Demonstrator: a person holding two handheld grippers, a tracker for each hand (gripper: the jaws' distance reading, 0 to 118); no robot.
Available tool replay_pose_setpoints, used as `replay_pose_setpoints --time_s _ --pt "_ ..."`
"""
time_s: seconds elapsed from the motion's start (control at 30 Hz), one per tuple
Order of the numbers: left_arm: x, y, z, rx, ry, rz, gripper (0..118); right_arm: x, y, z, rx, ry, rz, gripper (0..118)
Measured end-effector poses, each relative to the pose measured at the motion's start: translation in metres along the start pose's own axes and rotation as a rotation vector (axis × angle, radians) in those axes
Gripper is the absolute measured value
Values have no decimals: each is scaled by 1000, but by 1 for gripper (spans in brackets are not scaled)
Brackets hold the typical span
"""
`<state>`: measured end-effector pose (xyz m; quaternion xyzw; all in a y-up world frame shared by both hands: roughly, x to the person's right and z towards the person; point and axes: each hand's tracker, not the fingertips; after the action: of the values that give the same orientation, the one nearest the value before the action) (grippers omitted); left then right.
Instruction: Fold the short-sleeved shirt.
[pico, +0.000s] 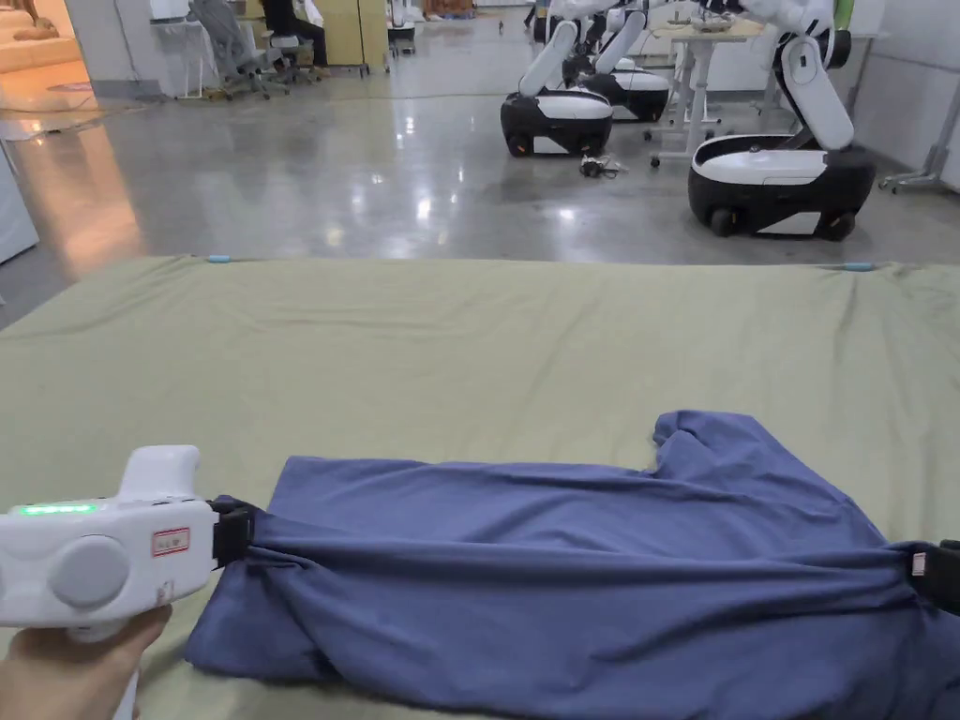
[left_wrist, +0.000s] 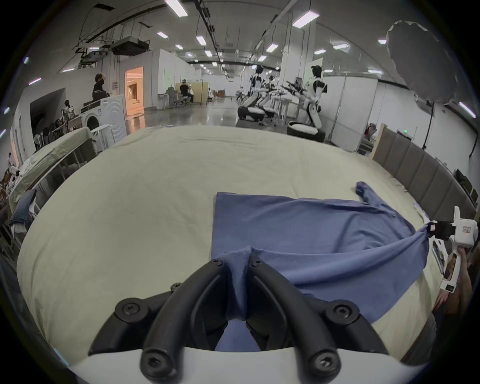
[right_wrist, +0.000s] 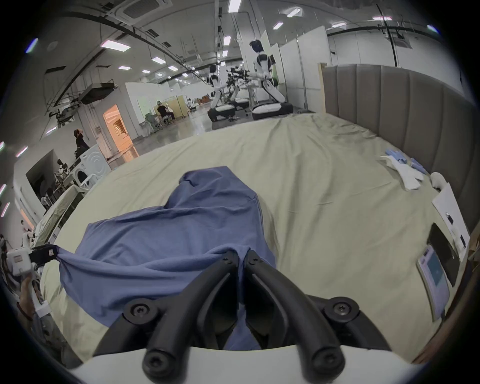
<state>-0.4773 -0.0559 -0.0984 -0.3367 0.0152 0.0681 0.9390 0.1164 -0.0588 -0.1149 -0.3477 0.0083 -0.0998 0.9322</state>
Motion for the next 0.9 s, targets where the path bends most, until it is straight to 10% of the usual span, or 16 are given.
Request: replay_pose_setpoints --time_s 0.13,0.2,0.27,0.57,0.8,0.87,0.9 --pt "-10 -4 -36 -33 -1 44 26 0 -5 -30 -55 -29 12 4" --pt "-18 -8 -38 -47 -13 75 68 3 -10 -36 -95 -22 31 45" --pt "-22 -11 -18 -22 -114 103 72 2 -14 -22 -59 -4 61 77" --pt "18 -31 153 412 -82 -32 71 -30 -36 112 223 84 167 76" --pt "39 -82 222 486 -72 -81 56 -54 -82 179 323 147 208 58" --pt "44 -97 233 475 -68 -61 16 -63 -94 187 340 117 245 7" --pt "44 -102 239 468 -62 -59 12 -67 -101 191 352 86 266 1"
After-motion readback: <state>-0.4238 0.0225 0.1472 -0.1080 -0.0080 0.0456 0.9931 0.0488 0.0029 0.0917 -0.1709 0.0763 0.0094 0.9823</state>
